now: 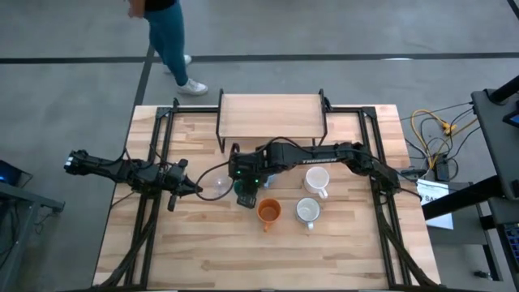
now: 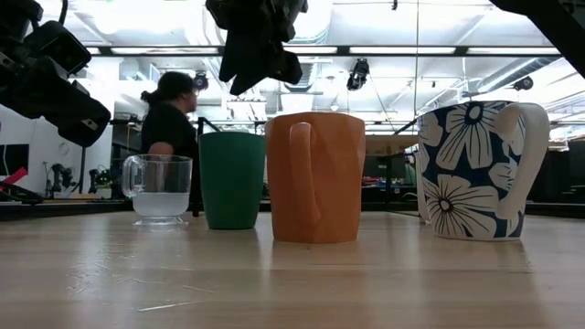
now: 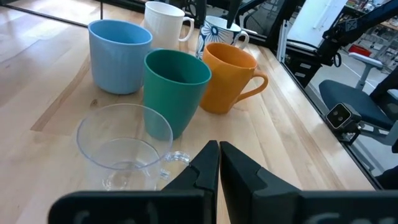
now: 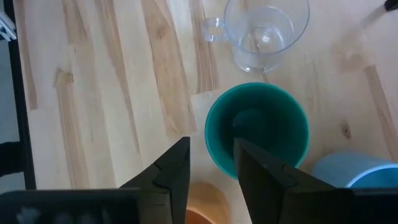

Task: Stack small to large cups/mugs on shelf
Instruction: Put the transparent mug on the shelf

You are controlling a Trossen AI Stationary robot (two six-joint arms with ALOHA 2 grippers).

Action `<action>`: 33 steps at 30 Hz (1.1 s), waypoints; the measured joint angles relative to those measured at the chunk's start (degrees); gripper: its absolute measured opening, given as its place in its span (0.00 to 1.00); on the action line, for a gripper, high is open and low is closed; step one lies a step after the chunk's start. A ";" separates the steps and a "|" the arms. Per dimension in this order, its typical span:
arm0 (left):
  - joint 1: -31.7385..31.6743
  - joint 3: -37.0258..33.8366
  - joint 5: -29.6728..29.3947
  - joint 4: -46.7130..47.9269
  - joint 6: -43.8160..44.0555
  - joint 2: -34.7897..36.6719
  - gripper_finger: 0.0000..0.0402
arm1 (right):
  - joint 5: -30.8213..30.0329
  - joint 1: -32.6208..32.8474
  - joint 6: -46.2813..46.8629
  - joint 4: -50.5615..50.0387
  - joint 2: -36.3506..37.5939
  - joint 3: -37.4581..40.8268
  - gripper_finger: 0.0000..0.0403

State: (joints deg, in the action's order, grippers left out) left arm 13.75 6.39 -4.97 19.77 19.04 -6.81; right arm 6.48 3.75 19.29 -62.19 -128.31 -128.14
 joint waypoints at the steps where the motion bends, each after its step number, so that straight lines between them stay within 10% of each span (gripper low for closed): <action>1: -0.01 0.00 -0.03 0.00 0.00 -0.05 0.00 | 0.00 0.00 0.04 0.01 0.00 0.11 0.29; 19: -0.16 0.31 -4.66 1.65 38.50 -16.48 0.00 | 0.00 0.00 0.24 0.70 0.00 0.55 0.30; 33: -0.29 0.24 -5.23 1.29 40.64 -18.16 0.00 | -0.02 0.12 0.68 0.74 -0.02 0.55 0.29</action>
State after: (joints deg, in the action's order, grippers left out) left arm 13.45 6.63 -10.20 21.06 59.68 -24.97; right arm 6.46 3.87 19.98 -61.45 -128.33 -127.59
